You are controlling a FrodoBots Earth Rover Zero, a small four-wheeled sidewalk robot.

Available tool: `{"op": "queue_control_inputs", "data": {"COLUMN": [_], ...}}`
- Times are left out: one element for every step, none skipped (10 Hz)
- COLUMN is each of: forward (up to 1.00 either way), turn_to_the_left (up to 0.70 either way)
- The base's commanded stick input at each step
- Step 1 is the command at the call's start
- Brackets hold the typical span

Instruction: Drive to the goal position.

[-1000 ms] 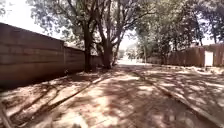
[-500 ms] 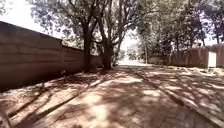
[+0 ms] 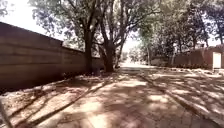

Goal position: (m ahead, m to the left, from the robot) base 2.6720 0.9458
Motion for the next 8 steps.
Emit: {"op": "queue_control_inputs", "data": {"forward": [0.70,0.70,0.70,0.70,0.70,0.70,0.70,0.70], "turn_to_the_left": [0.00,0.00,0.00,0.00,0.00,0.00,0.00,0.00]}}
